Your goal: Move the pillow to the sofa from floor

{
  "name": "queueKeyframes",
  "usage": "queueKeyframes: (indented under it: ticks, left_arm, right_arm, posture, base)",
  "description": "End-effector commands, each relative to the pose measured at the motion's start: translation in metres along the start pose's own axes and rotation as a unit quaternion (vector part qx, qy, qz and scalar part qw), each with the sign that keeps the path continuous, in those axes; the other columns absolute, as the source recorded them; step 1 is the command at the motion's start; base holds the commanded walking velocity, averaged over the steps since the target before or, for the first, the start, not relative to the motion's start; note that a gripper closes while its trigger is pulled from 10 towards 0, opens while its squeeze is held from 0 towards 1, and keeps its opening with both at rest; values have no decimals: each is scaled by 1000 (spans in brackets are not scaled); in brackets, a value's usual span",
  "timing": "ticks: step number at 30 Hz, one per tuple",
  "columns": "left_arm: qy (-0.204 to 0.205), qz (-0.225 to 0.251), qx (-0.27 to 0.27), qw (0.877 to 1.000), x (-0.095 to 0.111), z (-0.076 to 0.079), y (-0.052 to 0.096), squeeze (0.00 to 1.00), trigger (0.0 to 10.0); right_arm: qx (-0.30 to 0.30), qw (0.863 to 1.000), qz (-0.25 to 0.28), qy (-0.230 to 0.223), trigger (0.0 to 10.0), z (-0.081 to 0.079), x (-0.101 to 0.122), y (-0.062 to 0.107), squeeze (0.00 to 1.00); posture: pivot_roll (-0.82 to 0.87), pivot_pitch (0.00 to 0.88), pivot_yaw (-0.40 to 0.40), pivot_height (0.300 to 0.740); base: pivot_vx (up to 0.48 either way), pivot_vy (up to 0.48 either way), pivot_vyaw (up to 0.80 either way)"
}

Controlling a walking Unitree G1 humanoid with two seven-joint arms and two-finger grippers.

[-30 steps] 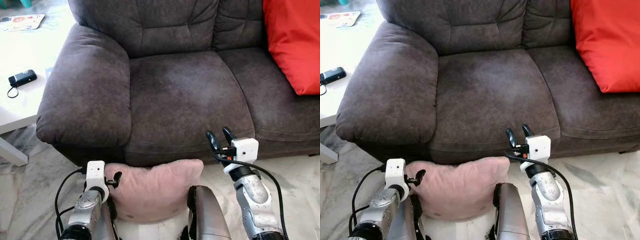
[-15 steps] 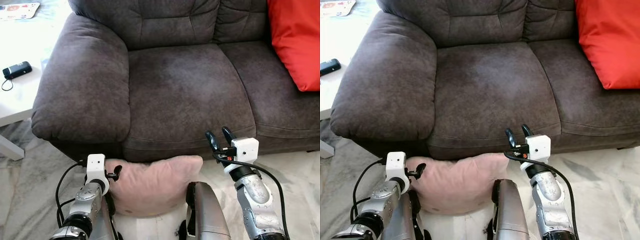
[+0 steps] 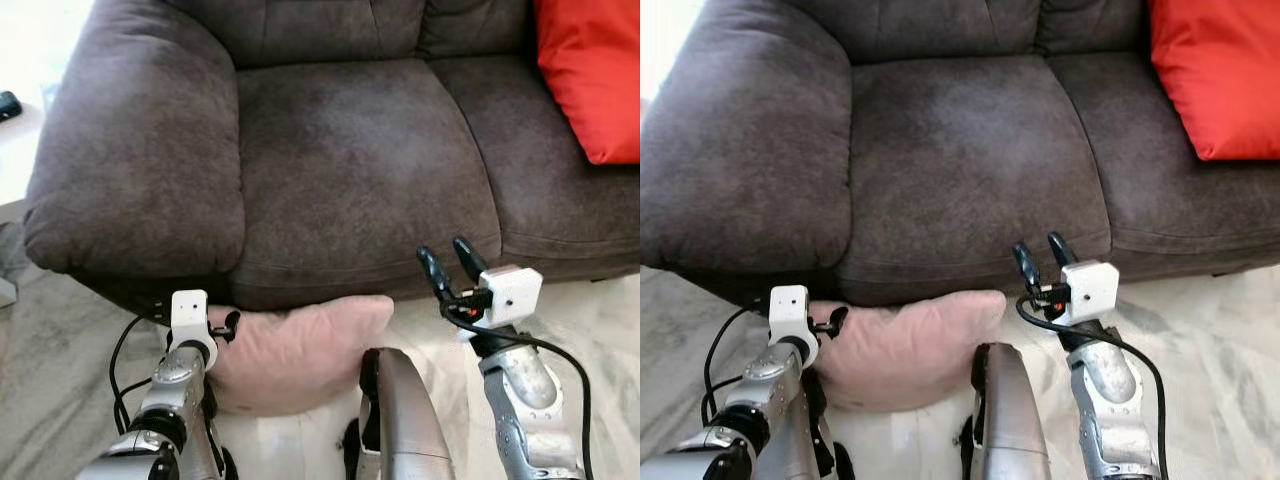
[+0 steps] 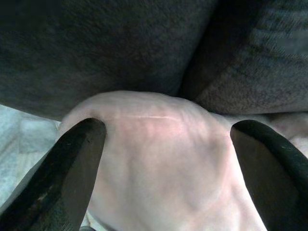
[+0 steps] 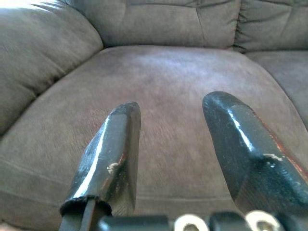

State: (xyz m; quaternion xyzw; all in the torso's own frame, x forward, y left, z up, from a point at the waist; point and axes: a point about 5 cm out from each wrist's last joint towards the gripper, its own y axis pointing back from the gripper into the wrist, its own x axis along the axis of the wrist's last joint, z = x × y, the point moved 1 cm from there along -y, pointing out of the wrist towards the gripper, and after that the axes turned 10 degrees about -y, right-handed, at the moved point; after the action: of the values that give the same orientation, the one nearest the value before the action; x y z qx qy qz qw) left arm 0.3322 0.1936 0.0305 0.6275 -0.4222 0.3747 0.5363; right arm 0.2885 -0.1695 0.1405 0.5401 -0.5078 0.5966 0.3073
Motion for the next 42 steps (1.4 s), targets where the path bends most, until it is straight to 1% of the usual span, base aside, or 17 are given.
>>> queueKeyframes:
  ticks: [1, 2, 6, 9, 11, 15, 17, 19, 22, 24, 30, 31, 32, 33, 42]
  left_arm:
    - [5, -21, 7, 1000, -13, -1, 3, 0, 10000]
    - [5, -21, 7, 1000, -13, -1, 3, 0, 10000]
    - [7, -17, 60, 998, -8, -15, 2, 0, 10000]
    - [13, -10, 82, 996, -5, -20, 3, 0, 10000]
    - [10, 0, 96, 995, 0, -22, 2, 0, 10000]
    - [15, -1, 79, 997, 0, -14, 1, 0, 10000]
    - [20, -15, 61, 998, -4, -8, 1, 0, 10000]
    - [8, -23, 58, 998, -7, -6, 1, 0, 10000]
    - [6, -24, 60, 998, -8, -5, 1, 0, 10000]
    - [0, -36, 79, 996, -11, -10, 2, 0, 10000]
    - [0, -46, 103, 994, -11, -19, 2, 0, 10000]
    - [0, -46, 106, 993, -11, -20, 2, 0, 9529]
    - [1, -44, 107, 993, -10, -20, 2, 0, 3529]
    - [3, -44, 105, 994, -10, -19, 2, 0, 0]
    - [12, -38, 104, 994, -12, -21, 3, 0, 0]
  right_arm:
    - [0, 1000, -6, -6, 10000, -2, 0, 2, 0]
    - [0, 1000, -6, -6, 10000, -2, 0, 2, 0]
    - [3, 1000, -9, -10, 10000, -4, 4, 4, 0]
    - [5, 1000, -11, -11, 10000, -5, 4, 5, 0]
    - [7, 1000, -14, -14, 10000, -7, 3, 5, 0]
    - [8, 1000, -17, -15, 10000, -9, 3, 6, 0]
    - [8, 1000, -19, -14, 10000, -9, 5, 7, 0]
    - [6, 1000, -22, -9, 10000, -7, 6, 10, 0]
    - [6, 1000, -23, -8, 10000, -6, 7, 11, 0]
    - [4, 1000, -27, -4, 10000, -3, 10, 15, 0]
    - [5, 999, -34, -1, 10000, -3, 12, 18, 0]
    - [6, 999, -35, -1, 10000, -3, 12, 18, 0]
    - [6, 999, -37, -1, 10000, -4, 12, 19, 0]
    - [6, 999, -38, -2, 10000, -4, 12, 19, 0]
    - [6, 999, -44, 0, 10000, -3, 12, 18, 0]
  posture:
    - [-155, 355, -109, 532]
    - [-155, 355, -109, 532]
    - [-147, 380, -117, 532]
    - [-144, 388, -119, 532]
    - [-143, 390, -120, 532]
    - [-153, 390, -121, 532]
    - [-164, 394, -122, 532]
    - [-181, 398, -126, 532]
    - [-185, 400, -128, 532]
    - [-198, 407, -138, 532]
    - [-207, 420, -153, 532]
    - [-208, 421, -154, 532]
    - [-211, 423, -156, 532]
    - [-212, 423, -157, 532]
    - [-215, 420, -161, 532]
  base:
    - [0, 0, 0]
    - [0, 0, 0]
    - [0, 0, 0]
    - [0, 0, 0]
    - [0, 0, 0]
    - [0, 0, 0]
    - [0, 0, 0]
    - [0, 0, 0]
    - [0, 0, 0]
    - [0, 0, 0]
    - [0, 0, 0]
    - [0, 0, 0]
    - [0, 0, 0]
    - [0, 0, 0]
    - [0, 0, 0]
